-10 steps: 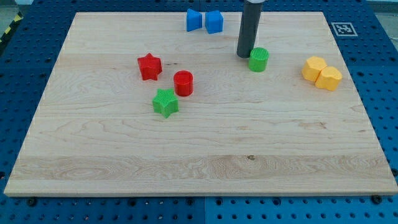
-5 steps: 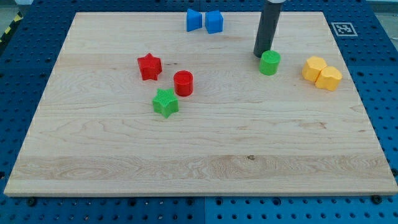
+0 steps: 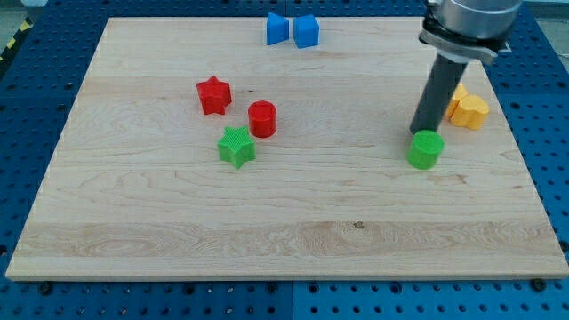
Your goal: Move the green circle to the bottom right
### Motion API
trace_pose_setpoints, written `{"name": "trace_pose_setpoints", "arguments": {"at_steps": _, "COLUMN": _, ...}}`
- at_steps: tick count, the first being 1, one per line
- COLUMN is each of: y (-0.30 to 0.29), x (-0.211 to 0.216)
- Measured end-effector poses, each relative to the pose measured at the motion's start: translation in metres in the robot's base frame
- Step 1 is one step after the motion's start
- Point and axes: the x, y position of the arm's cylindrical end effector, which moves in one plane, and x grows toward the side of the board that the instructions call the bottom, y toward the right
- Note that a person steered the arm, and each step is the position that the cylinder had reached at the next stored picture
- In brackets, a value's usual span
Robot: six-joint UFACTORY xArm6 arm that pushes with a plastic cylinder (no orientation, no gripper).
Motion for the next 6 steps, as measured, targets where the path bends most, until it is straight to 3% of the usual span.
{"name": "trace_pose_setpoints", "arguments": {"at_steps": 2, "y": 0.01, "x": 0.058}}
{"name": "trace_pose_setpoints", "arguments": {"at_steps": 4, "y": -0.057, "x": 0.059}}
{"name": "trace_pose_setpoints", "arguments": {"at_steps": 6, "y": -0.069, "x": 0.094}}
